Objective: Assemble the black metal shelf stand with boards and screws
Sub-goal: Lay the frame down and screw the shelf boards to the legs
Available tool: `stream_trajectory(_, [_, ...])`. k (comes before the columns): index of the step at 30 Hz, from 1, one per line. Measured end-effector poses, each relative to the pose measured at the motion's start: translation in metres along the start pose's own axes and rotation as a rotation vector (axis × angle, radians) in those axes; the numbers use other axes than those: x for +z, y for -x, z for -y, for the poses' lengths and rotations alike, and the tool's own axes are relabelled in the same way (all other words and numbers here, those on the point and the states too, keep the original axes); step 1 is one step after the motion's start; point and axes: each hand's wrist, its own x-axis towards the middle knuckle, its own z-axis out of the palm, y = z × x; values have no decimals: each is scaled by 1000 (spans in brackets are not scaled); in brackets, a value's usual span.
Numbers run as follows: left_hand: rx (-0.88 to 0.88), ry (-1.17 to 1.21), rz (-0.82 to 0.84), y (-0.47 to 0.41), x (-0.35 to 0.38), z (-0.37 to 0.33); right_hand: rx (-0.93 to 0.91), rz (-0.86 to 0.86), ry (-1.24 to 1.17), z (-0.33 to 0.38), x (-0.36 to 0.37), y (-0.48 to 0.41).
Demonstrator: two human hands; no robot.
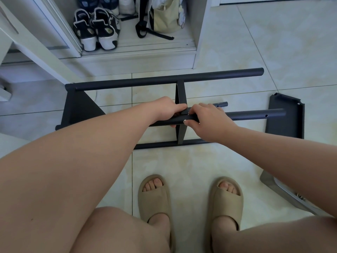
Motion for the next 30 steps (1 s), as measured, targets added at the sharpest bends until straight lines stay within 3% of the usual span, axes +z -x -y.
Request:
stream_trajectory(9, [39,93,8,0,2,2,29,3,-39,-3,3,-2])
stream_trajectory(16, [30,31,11,3,0,0,54,5,-21,-4,0,-5])
stream_trajectory(19, [33,21,-4,7,1,0,32,-22,91,-1,1,-5])
stream_trajectory(23, [33,24,-78,13,4,-5,-15,-122,231,0,1,-1])
stream_trajectory(27, [14,-6,-171,25,14,-8,-37,-102,240,-2,-7,6])
stream_trajectory(30, [15,-181,-253,39,21,-13,-73,-77,172,-4,-15,19])
